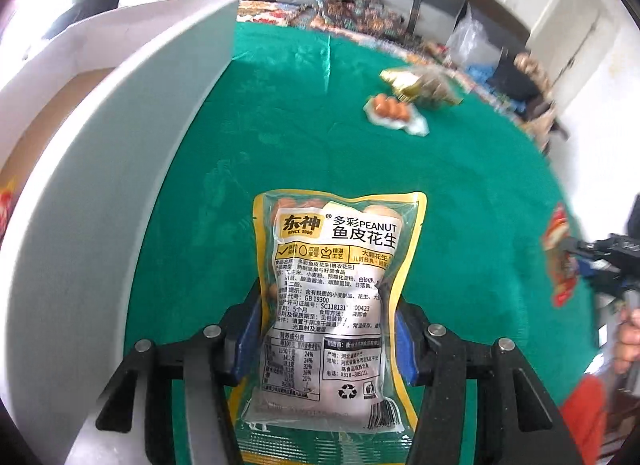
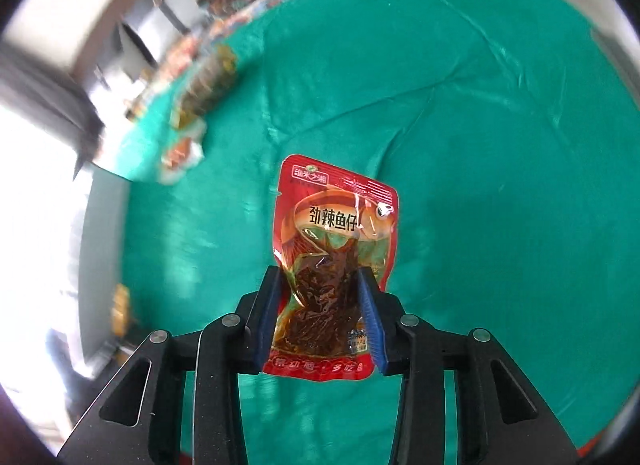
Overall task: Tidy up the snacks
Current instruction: 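Carry both bags into the white box and open both tools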
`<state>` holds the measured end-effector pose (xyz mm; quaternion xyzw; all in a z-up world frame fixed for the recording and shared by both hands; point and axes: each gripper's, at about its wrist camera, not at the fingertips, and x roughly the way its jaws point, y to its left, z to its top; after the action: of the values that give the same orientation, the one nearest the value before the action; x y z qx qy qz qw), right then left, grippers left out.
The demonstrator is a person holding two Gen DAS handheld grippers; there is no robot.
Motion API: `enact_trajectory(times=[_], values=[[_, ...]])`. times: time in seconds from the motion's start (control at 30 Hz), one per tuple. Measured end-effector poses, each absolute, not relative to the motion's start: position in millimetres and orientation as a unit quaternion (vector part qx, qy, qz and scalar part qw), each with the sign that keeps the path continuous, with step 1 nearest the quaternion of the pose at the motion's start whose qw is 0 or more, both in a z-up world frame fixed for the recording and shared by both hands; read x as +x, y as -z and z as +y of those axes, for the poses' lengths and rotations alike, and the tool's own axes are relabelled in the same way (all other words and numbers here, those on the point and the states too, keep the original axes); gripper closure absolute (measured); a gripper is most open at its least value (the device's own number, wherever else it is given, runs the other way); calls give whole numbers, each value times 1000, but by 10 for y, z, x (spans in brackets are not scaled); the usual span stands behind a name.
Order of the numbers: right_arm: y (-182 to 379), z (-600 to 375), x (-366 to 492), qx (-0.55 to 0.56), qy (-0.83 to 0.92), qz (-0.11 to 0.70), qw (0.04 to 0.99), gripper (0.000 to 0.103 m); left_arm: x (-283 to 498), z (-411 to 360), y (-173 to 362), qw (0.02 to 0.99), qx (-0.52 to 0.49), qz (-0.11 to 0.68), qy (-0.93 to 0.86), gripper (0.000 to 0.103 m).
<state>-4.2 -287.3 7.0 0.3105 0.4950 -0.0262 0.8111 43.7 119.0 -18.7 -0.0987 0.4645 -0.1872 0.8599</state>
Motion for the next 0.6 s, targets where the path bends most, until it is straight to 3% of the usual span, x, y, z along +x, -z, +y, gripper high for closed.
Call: enact_trajectory(times=[0.17,0.33,0.5,0.6], values=[[-296,-2536,-14,363,-45,470,803,63,136,1576,-337,866,-172,422,203,49],[-842,-1560,237,351,-166,445,807,63,-42,2384,-927,895,-197,363,166,48],[-1348,-82,417,290,-306,443,792,62,-81,3310,-1072,917,-173,354,59,47],[-1403,799,429,244,-362,455,776,60,-33,3777,-926,913,-154,378,-16,37]])
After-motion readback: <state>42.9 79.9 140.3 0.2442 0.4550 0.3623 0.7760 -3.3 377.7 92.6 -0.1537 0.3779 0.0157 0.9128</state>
